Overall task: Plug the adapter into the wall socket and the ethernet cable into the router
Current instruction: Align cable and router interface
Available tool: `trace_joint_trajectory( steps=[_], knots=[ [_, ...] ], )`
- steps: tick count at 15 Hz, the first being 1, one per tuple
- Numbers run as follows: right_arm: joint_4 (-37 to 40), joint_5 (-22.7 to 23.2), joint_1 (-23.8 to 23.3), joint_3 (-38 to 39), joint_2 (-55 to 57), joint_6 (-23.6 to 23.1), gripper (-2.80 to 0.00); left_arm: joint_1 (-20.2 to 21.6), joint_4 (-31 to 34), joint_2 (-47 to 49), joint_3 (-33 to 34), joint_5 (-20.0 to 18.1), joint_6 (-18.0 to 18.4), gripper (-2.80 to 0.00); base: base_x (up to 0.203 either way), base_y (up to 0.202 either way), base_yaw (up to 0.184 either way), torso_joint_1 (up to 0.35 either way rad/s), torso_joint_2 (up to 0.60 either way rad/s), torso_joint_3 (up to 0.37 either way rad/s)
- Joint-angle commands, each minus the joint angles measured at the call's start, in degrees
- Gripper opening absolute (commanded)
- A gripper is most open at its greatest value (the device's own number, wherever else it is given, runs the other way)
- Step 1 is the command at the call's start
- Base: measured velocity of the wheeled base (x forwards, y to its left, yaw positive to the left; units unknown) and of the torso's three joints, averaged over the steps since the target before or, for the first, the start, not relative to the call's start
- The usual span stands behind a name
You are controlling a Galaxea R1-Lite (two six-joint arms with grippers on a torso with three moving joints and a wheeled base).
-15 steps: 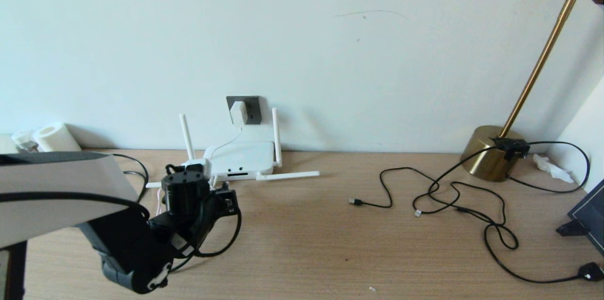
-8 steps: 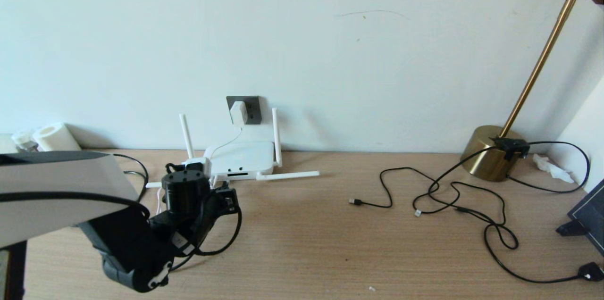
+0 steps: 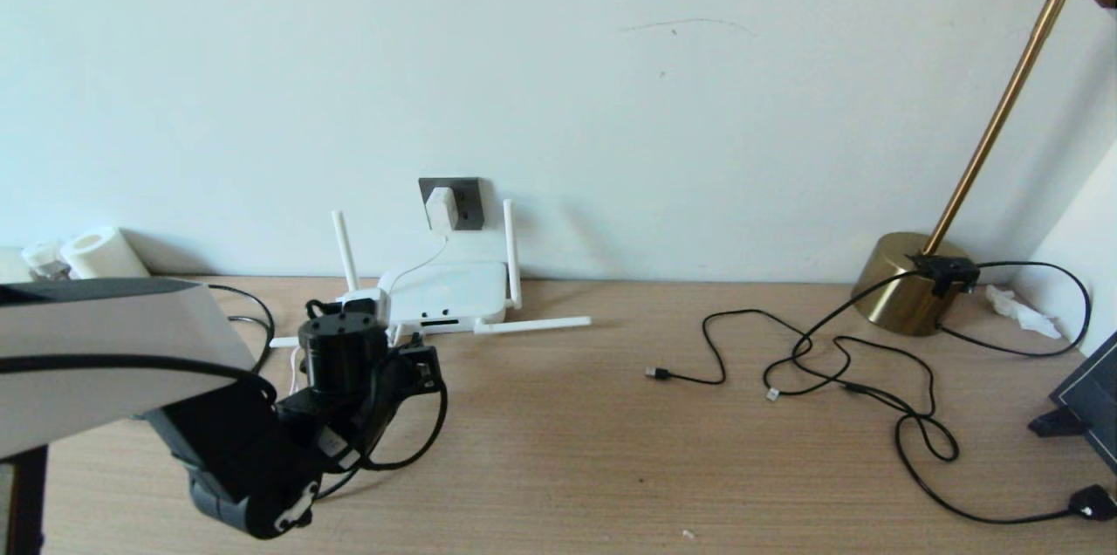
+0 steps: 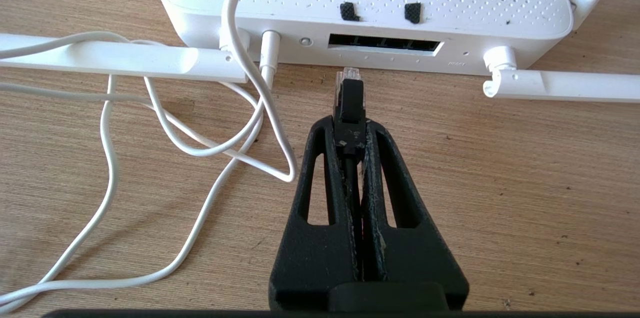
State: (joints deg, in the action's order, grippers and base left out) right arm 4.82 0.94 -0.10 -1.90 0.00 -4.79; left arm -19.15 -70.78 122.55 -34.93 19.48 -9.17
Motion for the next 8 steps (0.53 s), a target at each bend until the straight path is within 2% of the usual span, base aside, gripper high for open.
trace_joint_trajectory(
  steps=[1, 8],
  knots=[
    [0.02, 0.03, 0.01, -0.03, 0.00, -0.04, -2.80, -0.01, -0.41, 0.06, -0.28, 0.12, -0.06, -2.80, 0.000, 0.000, 0.000, 0.000, 0.00, 0.000],
    [0.02, 0.03, 0.01, -0.03, 0.00, -0.04, -2.80, -0.01, -0.32, 0.55, -1.55, 0.12, -0.06, -2.80, 0.000, 0.000, 0.000, 0.000, 0.00, 0.000]
  ],
)
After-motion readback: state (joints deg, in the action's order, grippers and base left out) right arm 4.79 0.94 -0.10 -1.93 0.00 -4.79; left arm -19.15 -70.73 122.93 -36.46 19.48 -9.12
